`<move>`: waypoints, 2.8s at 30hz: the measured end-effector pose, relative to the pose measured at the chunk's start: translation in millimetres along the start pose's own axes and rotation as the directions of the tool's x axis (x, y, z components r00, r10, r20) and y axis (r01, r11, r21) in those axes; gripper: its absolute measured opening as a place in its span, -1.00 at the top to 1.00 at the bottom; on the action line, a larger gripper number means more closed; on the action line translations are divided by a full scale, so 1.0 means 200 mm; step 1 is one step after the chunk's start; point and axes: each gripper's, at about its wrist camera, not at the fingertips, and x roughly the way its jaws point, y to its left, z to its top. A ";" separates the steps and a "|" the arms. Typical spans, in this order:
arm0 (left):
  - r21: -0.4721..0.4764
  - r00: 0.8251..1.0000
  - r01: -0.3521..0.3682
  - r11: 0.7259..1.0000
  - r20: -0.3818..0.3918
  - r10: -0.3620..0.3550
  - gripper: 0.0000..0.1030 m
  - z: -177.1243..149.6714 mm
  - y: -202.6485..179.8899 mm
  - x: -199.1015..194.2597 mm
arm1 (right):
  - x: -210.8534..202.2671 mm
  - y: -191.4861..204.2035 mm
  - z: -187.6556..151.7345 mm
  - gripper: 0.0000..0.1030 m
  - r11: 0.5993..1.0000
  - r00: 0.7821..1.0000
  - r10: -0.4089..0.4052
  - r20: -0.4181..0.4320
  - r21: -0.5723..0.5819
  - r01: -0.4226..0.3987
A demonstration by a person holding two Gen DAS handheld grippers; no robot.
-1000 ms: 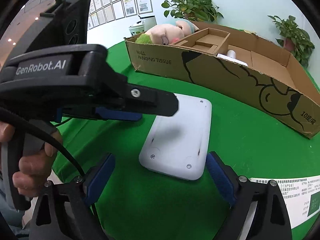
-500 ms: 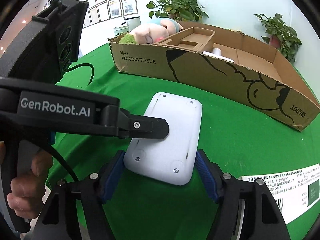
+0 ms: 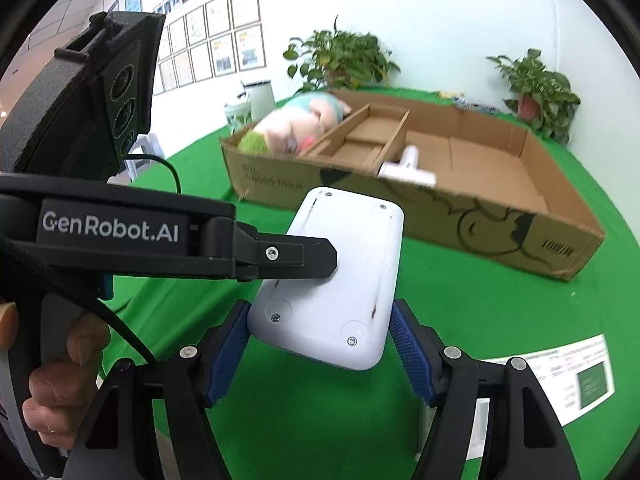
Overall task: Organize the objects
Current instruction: 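Lift and carry the white device with both tools over the open box, then lower the white device into the box beside the fan and open both tools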
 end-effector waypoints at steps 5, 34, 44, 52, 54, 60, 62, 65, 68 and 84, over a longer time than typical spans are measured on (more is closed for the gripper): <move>0.063 1.000 0.011 0.998 0.027 -0.013 0.46 0.07 -0.13 0.00 | -0.09 -0.06 0.08 -0.30 1.000 0.999 -0.023 0.049 0.015 0.022; 0.239 0.999 0.033 0.970 0.019 -0.038 0.46 0.63 -0.55 0.14 | -0.29 -0.51 0.64 -0.31 0.994 0.986 -0.093 0.138 0.077 0.082; 0.207 0.998 -0.022 0.978 -0.051 0.033 0.46 0.78 -0.48 0.35 | -0.05 -0.68 0.77 -0.31 0.992 0.998 -0.027 0.049 0.126 0.021; 0.131 0.986 -0.058 0.990 -0.145 0.077 0.46 0.79 -0.32 0.63 | 0.26 -0.83 0.72 -0.31 0.983 0.996 0.053 -0.074 0.180 -0.039; 0.125 0.981 -0.072 0.989 -0.172 0.093 0.46 0.79 -0.28 0.70 | 0.33 -0.87 0.70 -0.31 0.979 0.992 0.069 -0.103 0.197 -0.048; 0.137 0.960 -0.119 0.983 -0.235 0.149 0.46 0.76 -0.23 0.85 | 0.54 -0.98 0.60 -0.31 0.960 0.975 0.141 -0.171 0.264 -0.092; 0.133 0.957 -0.121 0.984 -0.248 0.151 0.45 0.76 -0.21 0.86 | 0.58 -1.01 0.59 -0.31 0.962 0.973 0.138 -0.183 0.260 -0.088; 0.123 0.949 -0.139 0.983 -0.269 0.167 0.44 0.76 -0.19 0.87 | 0.63 -1.02 0.58 -0.31 0.958 0.965 0.159 -0.210 0.269 -0.099; 0.114 0.943 -0.138 0.984 -0.288 0.166 0.43 0.75 -0.17 0.88 | 0.65 -1.01 0.58 -0.31 0.959 0.959 0.163 -0.233 0.265 -0.099; 0.108 0.957 -0.168 0.980 -0.221 0.188 0.45 0.76 -0.17 0.69 | 0.61 -1.10 0.60 -0.45 0.914 0.949 0.245 -0.197 0.373 -0.158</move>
